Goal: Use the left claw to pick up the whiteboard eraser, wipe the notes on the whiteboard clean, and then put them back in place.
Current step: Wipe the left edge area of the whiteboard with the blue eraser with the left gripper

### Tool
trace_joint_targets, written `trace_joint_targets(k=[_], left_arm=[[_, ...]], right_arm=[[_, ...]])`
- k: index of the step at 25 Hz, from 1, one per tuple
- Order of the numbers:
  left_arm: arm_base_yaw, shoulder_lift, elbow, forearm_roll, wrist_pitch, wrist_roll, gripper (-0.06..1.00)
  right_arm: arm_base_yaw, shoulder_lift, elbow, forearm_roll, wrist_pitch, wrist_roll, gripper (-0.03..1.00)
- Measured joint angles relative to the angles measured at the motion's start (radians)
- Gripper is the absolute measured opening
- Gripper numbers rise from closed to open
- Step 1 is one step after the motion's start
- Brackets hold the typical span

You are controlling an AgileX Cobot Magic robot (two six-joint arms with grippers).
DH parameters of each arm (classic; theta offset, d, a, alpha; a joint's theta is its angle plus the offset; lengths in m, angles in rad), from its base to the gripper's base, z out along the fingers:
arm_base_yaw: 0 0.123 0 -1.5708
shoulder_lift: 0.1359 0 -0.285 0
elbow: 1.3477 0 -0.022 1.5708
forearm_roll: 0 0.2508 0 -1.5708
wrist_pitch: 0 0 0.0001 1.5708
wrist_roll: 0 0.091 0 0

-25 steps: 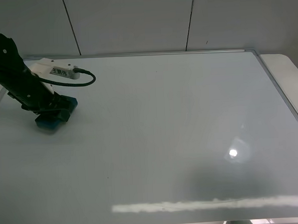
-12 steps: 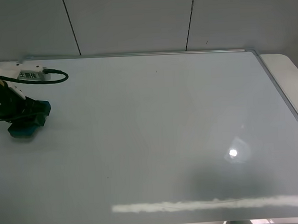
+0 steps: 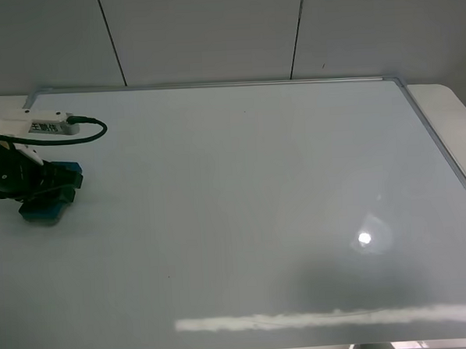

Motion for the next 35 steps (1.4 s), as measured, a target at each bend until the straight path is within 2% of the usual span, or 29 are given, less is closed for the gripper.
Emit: trace_joint_targets(k=[10, 11, 14, 16, 27, 35], left_arm=[[0.0, 0.015, 0.0, -0.002, -0.01, 0.014, 0.57], [0.0, 0.015, 0.0, -0.002, -0.011, 0.023, 0.61], [0.0, 0.015, 0.0, -0.002, -0.018, 0.023, 0.88], [0.0, 0.015, 0.0, -0.001, -0.021, 0.034, 0.97], [0.0, 0.004, 0.001, -0.001, -0.037, 0.063, 0.99], [0.0, -0.099, 0.001, 0.0, -0.045, 0.069, 0.99]], right_arm=[[0.0, 0.0, 0.0, 0.0, 0.0, 0.0, 0.99], [0.0, 0.0, 0.0, 0.0, 0.0, 0.0, 0.99], [0.0, 0.0, 0.0, 0.0, 0.0, 0.0, 0.99], [0.0, 0.0, 0.0, 0.0, 0.0, 0.0, 0.99], [0.0, 0.0, 0.0, 0.0, 0.0, 0.0, 0.99], [0.0, 0.0, 0.0, 0.0, 0.0, 0.0, 0.99]])
